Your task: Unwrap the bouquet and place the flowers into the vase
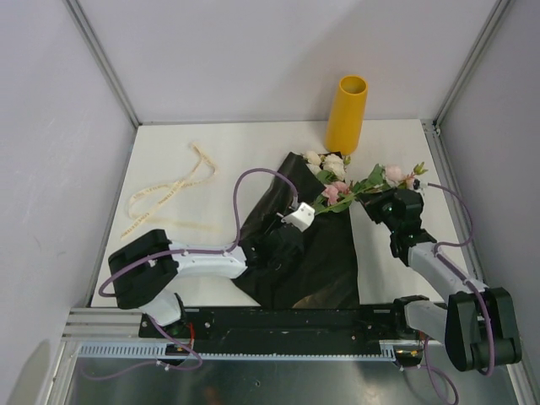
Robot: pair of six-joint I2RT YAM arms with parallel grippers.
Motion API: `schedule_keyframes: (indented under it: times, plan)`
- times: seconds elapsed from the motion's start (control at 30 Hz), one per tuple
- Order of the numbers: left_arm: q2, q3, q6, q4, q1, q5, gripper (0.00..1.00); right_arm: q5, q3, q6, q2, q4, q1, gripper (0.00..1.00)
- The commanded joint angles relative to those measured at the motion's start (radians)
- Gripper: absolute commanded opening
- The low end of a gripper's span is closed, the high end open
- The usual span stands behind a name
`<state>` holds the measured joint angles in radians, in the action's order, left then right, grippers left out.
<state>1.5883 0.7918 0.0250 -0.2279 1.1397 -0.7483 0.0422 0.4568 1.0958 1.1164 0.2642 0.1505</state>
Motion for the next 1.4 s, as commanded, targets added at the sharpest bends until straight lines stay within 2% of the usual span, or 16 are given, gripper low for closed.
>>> schedule_keyframes:
  times: [0.0,0.23,0.47,0.6,0.67,0.7,0.77,1.0,1.13,1.37]
  plan:
    - [-0.081,-0.017,0.035,0.004,-0.036,-0.051,0.0,0.0,0.035,-0.024,-0.076,-0.041,-0.021,0.0]
    - [-0.165,-0.003,0.031,0.084,-0.181,-0.058,0.0,0.054,0.038,-0.021,-0.133,-0.09,-0.019,0.0]
    - [-0.124,0.167,0.112,0.312,-0.372,-0.066,0.01,0.076,0.049,-0.017,-0.129,-0.113,0.018,0.0]
    - [-0.072,0.26,0.17,0.436,-0.452,-0.064,0.09,0.065,0.051,0.001,-0.103,-0.087,0.074,0.0]
    - [-0.064,0.283,0.224,0.474,-0.493,-0.054,0.17,0.05,0.057,0.004,-0.091,-0.082,0.109,0.0]
    - [-0.064,0.289,0.257,0.487,-0.512,-0.048,0.25,0.044,0.061,0.005,-0.085,-0.08,0.124,0.0]
    - [-0.064,0.301,0.306,0.516,-0.556,-0.036,0.36,0.029,0.071,0.01,-0.07,-0.079,0.154,0.0]
    - [-0.11,0.358,0.349,0.646,-0.662,-0.026,0.57,-0.014,0.12,0.017,0.015,-0.051,0.249,0.0]
    - [-0.197,0.363,0.35,0.695,-0.702,0.009,0.65,-0.015,0.174,0.01,0.084,-0.046,0.273,0.0]
    - [-0.417,0.31,0.294,0.749,-0.706,0.269,0.72,-0.017,0.287,-0.005,0.234,-0.057,0.307,0.0]
